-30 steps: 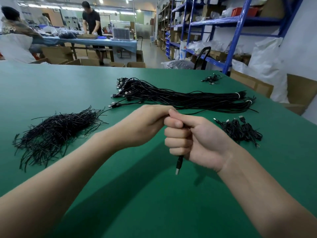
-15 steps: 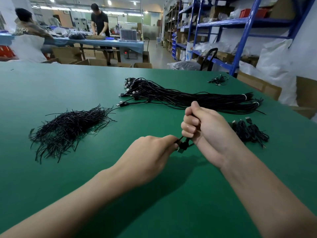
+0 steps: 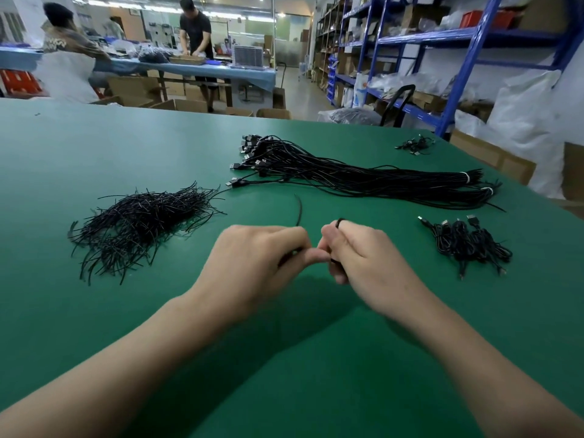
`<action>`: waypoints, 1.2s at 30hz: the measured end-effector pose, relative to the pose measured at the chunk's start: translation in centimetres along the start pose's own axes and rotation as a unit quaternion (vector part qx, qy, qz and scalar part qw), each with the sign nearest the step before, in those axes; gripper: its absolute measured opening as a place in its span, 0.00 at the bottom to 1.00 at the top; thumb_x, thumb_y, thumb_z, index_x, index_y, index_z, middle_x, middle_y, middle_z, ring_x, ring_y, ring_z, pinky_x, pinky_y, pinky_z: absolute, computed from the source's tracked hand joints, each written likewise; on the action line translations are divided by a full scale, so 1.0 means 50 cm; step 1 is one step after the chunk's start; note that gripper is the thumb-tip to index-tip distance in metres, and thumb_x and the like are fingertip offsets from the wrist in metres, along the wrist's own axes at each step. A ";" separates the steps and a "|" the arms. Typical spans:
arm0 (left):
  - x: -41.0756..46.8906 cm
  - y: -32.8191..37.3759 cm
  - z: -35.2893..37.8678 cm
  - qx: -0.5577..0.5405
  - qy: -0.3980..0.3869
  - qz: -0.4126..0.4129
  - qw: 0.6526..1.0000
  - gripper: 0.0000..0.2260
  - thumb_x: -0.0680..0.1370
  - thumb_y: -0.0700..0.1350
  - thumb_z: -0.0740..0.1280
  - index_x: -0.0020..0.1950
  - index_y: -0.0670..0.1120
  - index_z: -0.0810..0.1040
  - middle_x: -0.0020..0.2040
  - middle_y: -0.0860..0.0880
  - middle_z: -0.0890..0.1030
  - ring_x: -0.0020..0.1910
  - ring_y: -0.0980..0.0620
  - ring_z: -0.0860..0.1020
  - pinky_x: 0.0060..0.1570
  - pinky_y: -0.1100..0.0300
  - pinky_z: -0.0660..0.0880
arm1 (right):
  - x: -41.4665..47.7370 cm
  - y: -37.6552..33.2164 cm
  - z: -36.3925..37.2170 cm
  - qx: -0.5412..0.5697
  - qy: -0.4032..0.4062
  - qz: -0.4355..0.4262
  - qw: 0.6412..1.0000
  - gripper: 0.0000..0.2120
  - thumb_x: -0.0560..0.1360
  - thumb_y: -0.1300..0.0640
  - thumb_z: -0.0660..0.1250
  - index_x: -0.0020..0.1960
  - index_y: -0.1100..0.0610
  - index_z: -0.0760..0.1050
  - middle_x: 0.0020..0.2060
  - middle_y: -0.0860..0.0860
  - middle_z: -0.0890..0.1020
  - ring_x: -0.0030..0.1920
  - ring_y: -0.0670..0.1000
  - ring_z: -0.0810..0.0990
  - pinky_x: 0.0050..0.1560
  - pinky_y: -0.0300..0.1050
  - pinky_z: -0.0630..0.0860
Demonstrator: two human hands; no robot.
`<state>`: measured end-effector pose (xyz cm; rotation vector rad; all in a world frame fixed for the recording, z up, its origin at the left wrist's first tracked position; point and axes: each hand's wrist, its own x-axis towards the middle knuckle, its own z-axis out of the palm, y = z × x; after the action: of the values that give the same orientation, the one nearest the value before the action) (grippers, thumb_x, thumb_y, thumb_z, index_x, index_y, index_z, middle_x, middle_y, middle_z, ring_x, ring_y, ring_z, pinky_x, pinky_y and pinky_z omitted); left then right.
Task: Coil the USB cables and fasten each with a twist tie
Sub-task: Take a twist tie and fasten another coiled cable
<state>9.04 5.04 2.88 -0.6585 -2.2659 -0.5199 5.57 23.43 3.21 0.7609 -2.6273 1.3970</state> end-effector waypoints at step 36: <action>-0.020 0.017 0.039 -0.066 -0.038 0.001 0.997 0.15 0.82 0.53 0.64 0.44 0.43 0.80 0.36 0.52 0.78 0.34 0.46 0.75 0.35 0.53 0.74 | -0.029 0.020 0.007 -0.009 0.094 -0.035 0.995 0.15 0.85 0.51 0.56 0.44 0.52 0.76 0.30 0.47 0.80 0.32 0.45 0.80 0.36 0.47 0.78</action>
<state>9.16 6.43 1.01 -0.7578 -2.3170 -0.6586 6.47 24.18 1.83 0.6757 -2.4443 1.3541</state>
